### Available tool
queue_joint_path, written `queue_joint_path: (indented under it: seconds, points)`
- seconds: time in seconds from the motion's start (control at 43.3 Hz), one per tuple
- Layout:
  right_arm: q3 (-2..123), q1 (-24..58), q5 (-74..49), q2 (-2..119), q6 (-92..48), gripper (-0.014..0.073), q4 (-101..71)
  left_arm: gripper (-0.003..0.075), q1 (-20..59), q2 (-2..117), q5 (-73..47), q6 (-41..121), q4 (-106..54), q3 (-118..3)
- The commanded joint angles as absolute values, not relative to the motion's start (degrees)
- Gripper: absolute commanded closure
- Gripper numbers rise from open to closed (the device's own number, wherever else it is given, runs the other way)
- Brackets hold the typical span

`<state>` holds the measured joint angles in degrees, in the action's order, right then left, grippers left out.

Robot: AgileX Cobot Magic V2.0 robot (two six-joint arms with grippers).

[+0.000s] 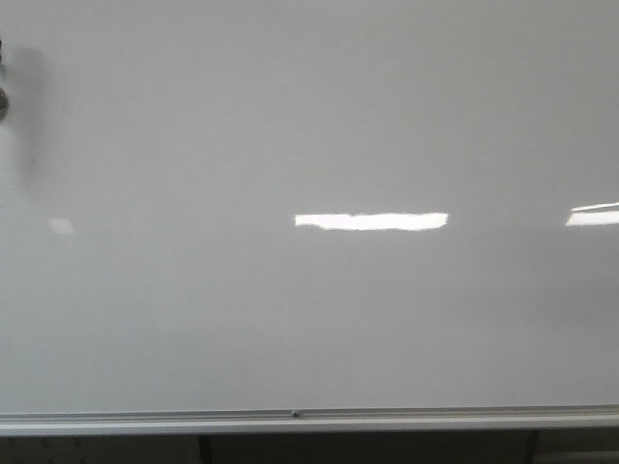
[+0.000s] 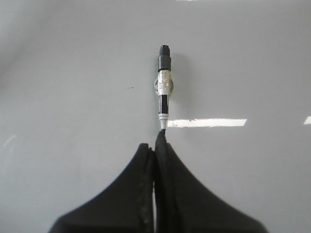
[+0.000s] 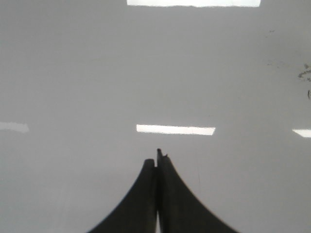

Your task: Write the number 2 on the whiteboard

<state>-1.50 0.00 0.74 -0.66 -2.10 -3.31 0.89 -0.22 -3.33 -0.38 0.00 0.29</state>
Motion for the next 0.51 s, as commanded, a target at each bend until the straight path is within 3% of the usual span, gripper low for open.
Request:
queue_joint_path:
  seconds: [0.0,0.208,0.485]
  points:
    - [-1.28,-0.39,5.42,-1.63,-2.13,0.0661,-3.38,0.0741,1.27,-1.69,4.54,-0.46,0.0,2.24]
    - [2.66,-0.34,-1.45,-1.63,-2.13,0.0661,-4.7,0.0741,1.27,-1.69,7.06,-0.57,0.0,-1.73]
    - [16.61,-0.34,-12.19,2.15,-2.18,0.0661,-4.7,0.0741,1.27,2.87,-6.72,-0.57,0.0,-18.13]
